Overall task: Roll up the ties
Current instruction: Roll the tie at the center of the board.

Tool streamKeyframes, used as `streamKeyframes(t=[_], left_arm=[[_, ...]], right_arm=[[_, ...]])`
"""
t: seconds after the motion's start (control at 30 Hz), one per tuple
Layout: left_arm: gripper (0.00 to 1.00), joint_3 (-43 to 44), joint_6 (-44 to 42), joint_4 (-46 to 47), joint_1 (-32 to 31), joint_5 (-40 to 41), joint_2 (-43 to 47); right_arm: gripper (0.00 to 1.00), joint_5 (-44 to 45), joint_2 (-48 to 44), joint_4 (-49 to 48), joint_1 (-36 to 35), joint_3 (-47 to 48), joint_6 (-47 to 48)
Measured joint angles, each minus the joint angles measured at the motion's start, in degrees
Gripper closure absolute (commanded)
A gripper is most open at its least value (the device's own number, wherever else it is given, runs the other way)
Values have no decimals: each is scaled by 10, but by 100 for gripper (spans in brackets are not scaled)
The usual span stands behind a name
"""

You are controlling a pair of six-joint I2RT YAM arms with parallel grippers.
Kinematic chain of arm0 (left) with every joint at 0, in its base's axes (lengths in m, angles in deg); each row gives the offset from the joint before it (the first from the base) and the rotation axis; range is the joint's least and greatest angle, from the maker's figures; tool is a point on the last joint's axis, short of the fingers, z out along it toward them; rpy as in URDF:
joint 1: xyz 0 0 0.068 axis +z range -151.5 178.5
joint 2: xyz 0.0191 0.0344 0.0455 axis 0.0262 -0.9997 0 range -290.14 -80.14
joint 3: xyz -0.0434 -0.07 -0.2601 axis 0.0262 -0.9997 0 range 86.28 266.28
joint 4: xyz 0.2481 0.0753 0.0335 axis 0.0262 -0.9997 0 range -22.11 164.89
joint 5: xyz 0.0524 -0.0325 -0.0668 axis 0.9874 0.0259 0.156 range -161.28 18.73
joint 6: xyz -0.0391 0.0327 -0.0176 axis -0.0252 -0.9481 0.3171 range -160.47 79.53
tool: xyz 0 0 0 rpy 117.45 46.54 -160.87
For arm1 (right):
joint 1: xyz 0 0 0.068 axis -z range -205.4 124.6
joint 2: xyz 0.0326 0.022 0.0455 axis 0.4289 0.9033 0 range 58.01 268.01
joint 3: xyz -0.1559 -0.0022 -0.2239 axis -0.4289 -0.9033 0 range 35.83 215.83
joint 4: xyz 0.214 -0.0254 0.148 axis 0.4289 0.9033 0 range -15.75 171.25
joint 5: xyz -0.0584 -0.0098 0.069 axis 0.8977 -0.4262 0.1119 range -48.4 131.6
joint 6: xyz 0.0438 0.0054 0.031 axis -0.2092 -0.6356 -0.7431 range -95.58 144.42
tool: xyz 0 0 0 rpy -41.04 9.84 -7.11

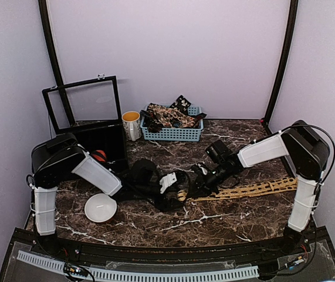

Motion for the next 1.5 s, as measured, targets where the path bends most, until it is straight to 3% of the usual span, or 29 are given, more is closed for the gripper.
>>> streamKeyframes(t=[0.4, 0.73, 0.8, 0.9, 1.0, 1.1, 1.33, 1.5], left_arm=[[26, 63, 0, 11, -16, -14, -53], [67, 58, -4, 28, -17, -12, -57], [63, 54, -7, 33, -18, -13, -57], [44, 52, -10, 36, -18, -15, -57], [41, 52, -6, 37, -18, -17, -57], [44, 54, 5, 37, -19, -15, -57], [68, 60, 17, 35, -18, -7, -60], [68, 46, 14, 48, -19, -6, -57]], right_arm=[[100, -2, 0, -1, 1, 0, -3], [100, -5, 0, 2, 1, 0, -5], [100, -6, 0, 1, 1, 0, -5], [100, -8, 0, 1, 1, 0, -7], [100, -9, 0, 0, 1, 0, -12], [100, -10, -1, -2, 1, 0, -16], [100, -17, -2, -16, 1, 0, -26], [100, -24, -10, -31, 6, -12, -32]])
